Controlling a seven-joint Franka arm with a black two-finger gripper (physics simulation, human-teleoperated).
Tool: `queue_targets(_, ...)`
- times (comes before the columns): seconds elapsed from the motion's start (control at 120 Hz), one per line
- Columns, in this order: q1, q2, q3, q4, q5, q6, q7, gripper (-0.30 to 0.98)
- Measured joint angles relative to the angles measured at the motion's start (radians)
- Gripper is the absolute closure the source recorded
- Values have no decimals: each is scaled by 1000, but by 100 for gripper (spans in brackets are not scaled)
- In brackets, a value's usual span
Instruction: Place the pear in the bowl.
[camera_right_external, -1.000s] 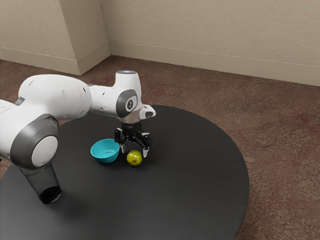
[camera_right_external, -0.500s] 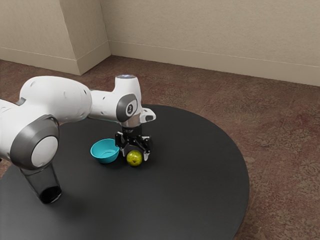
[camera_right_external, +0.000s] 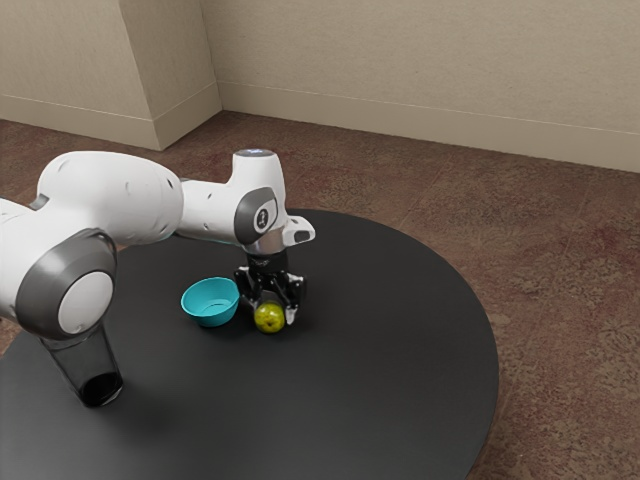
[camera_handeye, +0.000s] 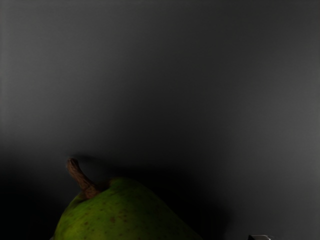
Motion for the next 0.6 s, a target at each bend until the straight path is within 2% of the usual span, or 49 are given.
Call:
queue_targets(0.367,0,-28,1,5,14,-6,-11,46)
queue_targets(0.5,1,-69,10,13,43,-27,-20,52)
queue_targets(0.6,1,-102,52,22,69,-54,-28,56)
